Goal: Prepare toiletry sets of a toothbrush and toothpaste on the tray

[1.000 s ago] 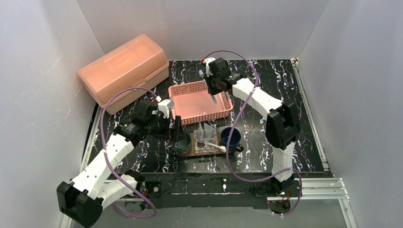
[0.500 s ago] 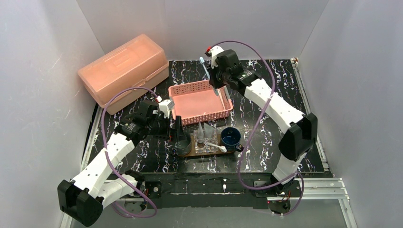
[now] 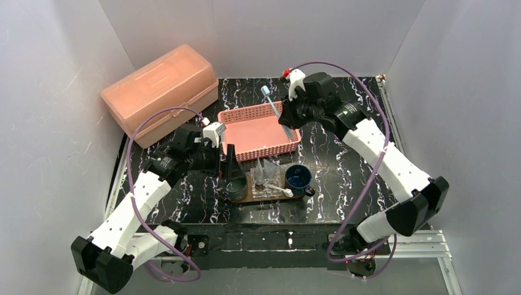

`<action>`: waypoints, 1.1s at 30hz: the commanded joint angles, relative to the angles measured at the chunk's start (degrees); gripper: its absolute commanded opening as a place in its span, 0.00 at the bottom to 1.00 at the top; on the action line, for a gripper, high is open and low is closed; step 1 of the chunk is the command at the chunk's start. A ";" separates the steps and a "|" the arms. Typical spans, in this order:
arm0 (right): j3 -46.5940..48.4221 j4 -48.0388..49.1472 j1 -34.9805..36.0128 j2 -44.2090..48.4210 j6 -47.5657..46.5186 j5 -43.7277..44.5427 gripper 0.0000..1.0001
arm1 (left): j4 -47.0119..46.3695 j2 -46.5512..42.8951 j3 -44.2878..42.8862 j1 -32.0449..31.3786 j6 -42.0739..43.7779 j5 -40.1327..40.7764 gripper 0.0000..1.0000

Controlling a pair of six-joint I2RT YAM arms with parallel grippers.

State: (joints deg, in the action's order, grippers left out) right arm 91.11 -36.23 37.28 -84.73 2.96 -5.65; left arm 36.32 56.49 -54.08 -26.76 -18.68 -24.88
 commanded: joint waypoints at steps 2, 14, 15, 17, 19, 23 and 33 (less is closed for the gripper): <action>-4.33 -2.92 0.25 6.98 -0.48 -8.62 0.01 | 0.69 -0.58 -5.74 -0.28 -1.89 -7.91 0.98; -17.31 -0.08 0.25 17.93 1.04 -27.80 0.01 | 0.70 -1.06 -13.12 -0.31 -3.47 -20.42 0.98; -18.02 0.03 0.25 18.44 1.00 -29.35 0.01 | 0.57 -1.18 -13.47 -0.26 -3.55 -21.37 0.98; -19.17 0.16 0.25 19.09 0.91 -32.50 0.01 | 0.28 -1.33 -14.01 -0.32 -3.52 -23.85 0.98; -20.03 0.24 0.25 19.44 0.84 -35.70 0.01 | 0.16 -1.45 -14.59 -0.35 -3.09 -26.03 0.98; -21.50 0.59 0.25 19.86 0.46 -42.08 0.01 | 0.14 -1.86 -15.60 -0.31 -1.84 -29.89 0.98; -22.93 4.07 3.40 19.52 2.75 -52.07 0.01 | -0.27 -2.44 -16.98 -0.79 -1.25 -35.20 0.94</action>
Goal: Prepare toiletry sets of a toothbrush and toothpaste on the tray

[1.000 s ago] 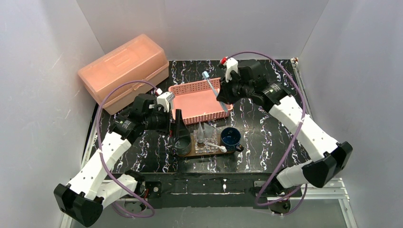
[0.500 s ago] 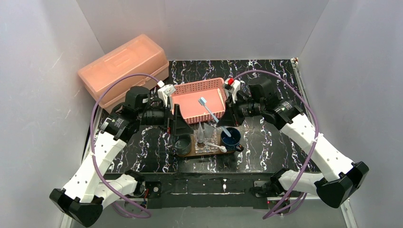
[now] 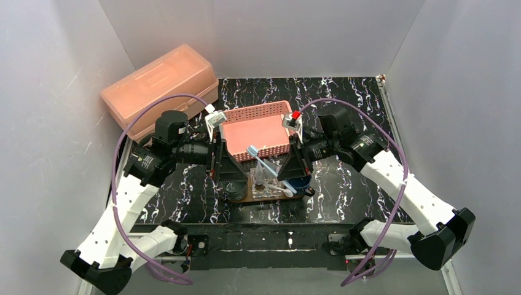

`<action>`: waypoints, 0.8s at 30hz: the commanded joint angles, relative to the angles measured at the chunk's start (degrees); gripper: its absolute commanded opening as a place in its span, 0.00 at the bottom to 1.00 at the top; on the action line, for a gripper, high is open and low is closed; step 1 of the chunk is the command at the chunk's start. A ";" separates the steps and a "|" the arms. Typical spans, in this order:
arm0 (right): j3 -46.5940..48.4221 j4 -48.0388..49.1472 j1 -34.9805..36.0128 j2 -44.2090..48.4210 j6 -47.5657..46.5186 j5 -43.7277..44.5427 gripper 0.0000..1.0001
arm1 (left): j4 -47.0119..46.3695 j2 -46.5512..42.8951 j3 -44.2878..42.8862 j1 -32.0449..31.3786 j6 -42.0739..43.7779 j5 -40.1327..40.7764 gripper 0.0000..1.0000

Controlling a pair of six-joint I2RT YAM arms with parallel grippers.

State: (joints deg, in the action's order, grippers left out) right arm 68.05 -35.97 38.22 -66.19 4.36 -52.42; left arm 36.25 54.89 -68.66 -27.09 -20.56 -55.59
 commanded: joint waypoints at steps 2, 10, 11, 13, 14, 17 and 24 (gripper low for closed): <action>0.09 4.77 5.12 1.49 1.56 -5.43 0.01 | -0.21 -0.92 -2.63 -0.57 0.43 -4.82 0.92; -2.12 11.92 11.18 2.71 5.82 -3.03 0.01 | -0.21 -1.43 -3.10 -1.10 0.08 -5.38 0.82; -2.25 12.14 11.75 2.50 6.02 -2.63 0.01 | -0.21 -1.43 -3.01 -1.12 0.08 -5.40 0.80; -2.40 12.40 12.80 2.16 6.18 -1.94 0.01 | -0.21 -1.50 -2.91 -1.21 0.08 -5.17 0.76; -2.44 12.41 13.34 2.06 6.19 -1.63 0.01 | -0.21 -1.58 -2.81 -1.25 0.08 -5.10 0.74; -2.86 12.41 14.19 2.03 6.19 -0.42 0.01 | -0.21 -1.85 -2.93 -1.23 0.15 -4.79 0.65; -4.10 13.52 14.43 2.77 7.06 0.43 0.01 | -0.21 -2.81 -2.52 -1.25 0.50 -4.27 0.53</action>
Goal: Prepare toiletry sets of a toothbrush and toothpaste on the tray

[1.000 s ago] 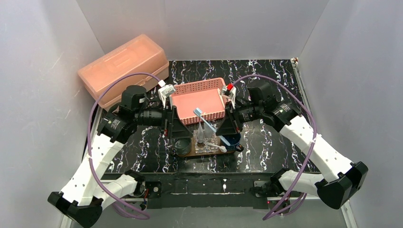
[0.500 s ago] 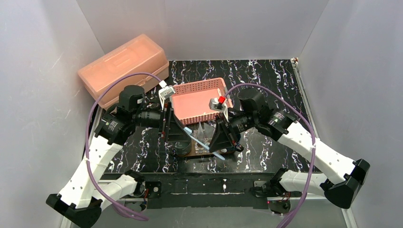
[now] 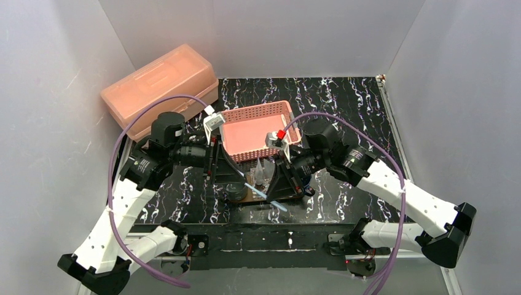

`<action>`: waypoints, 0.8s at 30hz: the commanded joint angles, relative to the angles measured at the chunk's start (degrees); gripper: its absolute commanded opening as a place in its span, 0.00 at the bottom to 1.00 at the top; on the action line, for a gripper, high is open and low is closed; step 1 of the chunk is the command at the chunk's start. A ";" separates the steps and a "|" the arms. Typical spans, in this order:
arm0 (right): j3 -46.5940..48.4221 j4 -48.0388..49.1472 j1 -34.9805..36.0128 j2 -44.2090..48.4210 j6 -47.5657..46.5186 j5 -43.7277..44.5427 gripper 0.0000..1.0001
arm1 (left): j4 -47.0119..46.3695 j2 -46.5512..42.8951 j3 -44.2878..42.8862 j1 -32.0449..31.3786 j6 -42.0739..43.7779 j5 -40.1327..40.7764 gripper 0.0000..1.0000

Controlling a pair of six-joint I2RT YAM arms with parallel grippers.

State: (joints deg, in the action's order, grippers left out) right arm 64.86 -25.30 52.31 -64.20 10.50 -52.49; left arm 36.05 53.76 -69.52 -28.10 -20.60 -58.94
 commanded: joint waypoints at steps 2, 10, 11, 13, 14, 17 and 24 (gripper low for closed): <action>-1.20 3.05 0.41 1.00 1.06 0.68 0.01 | -0.02 -1.88 -1.36 -0.29 0.56 -0.92 0.51; -2.29 5.19 0.42 1.95 2.58 1.15 0.01 | -0.02 -2.84 -0.71 -0.30 0.82 -0.81 0.45; -2.44 5.58 0.42 2.12 2.88 1.16 0.01 | -0.02 -2.91 -0.58 -0.29 0.82 -0.83 0.44; -2.71 6.22 0.42 2.32 3.32 1.16 0.01 | -0.02 -3.02 -0.45 -0.29 0.91 -0.87 0.43; -2.80 6.41 0.42 2.39 3.44 1.12 0.01 | -0.04 -3.04 -0.36 -0.34 0.99 -0.92 0.42; -3.11 6.70 0.44 2.53 3.77 1.23 0.01 | -0.02 -3.13 -0.12 -0.38 1.14 -1.09 0.36; -3.60 7.19 0.51 3.01 4.09 1.38 0.01 | -0.02 -3.15 0.00 -0.64 1.44 -1.05 0.17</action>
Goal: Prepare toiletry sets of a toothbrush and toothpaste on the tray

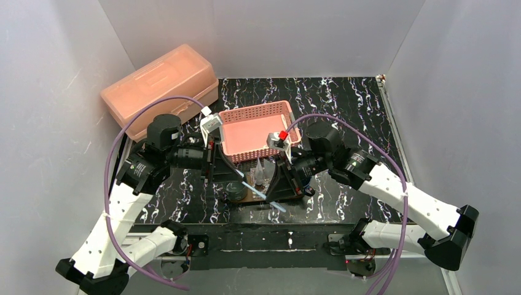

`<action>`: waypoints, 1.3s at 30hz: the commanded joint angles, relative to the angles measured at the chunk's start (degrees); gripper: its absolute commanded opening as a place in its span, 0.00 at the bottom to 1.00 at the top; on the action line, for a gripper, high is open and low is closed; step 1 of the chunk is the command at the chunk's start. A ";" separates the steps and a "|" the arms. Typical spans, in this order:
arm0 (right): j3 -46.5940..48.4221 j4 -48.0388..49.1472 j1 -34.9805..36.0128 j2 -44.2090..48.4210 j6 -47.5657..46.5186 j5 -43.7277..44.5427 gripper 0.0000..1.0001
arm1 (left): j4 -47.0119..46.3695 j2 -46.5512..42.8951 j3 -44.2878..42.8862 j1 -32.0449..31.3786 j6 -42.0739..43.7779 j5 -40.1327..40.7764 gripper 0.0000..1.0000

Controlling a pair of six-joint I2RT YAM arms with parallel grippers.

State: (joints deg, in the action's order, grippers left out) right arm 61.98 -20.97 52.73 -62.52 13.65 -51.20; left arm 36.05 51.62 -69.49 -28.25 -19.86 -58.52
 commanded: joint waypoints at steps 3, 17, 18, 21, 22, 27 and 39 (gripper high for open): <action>-0.93 2.82 0.09 1.56 0.89 0.50 0.03 | -0.02 -0.99 0.01 -0.49 0.70 -1.13 0.00; 0.71 -1.96 0.09 4.05 -1.87 10.70 0.49 | 5.80 -0.93 -1.30 -1.28 2.78 4.08 0.00; 1.13 -2.31 0.09 4.44 -1.91 13.32 0.50 | 7.27 -1.17 -1.87 -1.75 3.33 5.82 0.00; 2.26 -3.37 0.09 5.59 -1.96 18.46 0.57 | 10.78 -1.72 -3.48 -3.35 4.94 11.10 0.00; 2.60 -3.49 0.09 6.07 -1.96 20.11 0.58 | 11.86 -1.77 -4.03 -3.91 5.26 12.43 0.00; 3.65 -4.70 0.02 8.49 -0.27 34.68 0.68 | 15.70 -2.03 -6.18 -6.74 5.44 19.51 0.00; 2.61 -4.08 0.01 9.45 3.50 50.89 0.69 | 21.18 -1.71 -9.71 -14.73 2.90 45.05 0.00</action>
State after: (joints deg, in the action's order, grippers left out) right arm 63.35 -27.05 52.77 -53.52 15.84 -5.89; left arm 54.48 49.71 -78.30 -40.47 -16.01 -25.39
